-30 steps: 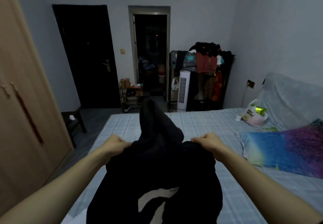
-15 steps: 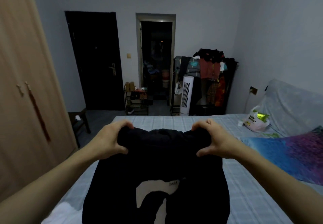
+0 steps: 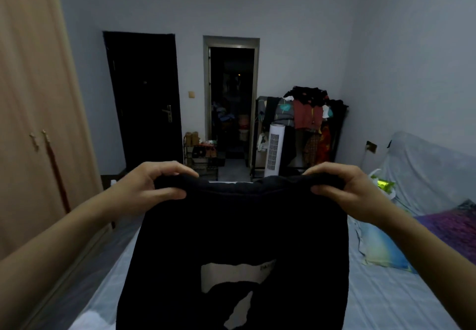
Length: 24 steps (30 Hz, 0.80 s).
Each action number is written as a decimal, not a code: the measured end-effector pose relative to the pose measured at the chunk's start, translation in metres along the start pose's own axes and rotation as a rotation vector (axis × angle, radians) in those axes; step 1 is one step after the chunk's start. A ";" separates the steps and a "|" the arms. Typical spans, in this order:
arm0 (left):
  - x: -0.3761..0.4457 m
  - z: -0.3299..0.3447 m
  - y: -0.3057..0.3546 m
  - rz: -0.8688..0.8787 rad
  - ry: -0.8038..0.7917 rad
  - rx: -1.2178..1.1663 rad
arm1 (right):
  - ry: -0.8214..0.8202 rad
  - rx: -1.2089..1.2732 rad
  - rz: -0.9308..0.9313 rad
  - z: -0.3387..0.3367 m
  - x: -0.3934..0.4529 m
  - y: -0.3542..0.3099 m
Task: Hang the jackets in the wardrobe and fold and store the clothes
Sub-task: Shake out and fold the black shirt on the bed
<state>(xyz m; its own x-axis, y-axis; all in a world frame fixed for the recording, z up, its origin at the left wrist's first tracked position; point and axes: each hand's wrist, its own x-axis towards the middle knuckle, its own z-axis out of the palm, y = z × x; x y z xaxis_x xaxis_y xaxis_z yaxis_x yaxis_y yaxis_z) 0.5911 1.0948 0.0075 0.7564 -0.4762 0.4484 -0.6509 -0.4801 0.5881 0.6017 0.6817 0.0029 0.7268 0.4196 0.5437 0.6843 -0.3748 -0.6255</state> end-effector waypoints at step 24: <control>0.091 0.034 0.061 0.146 -0.243 -0.963 | -0.128 0.340 -0.337 0.041 0.071 -0.072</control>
<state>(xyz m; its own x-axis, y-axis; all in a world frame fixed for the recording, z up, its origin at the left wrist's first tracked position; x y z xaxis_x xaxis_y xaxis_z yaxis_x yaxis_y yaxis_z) 0.6180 0.9973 0.0609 0.5696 -0.6718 0.4736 -0.3258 0.3445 0.8805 0.6020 0.7721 0.0636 0.4405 0.5774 0.6874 0.8068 0.0813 -0.5853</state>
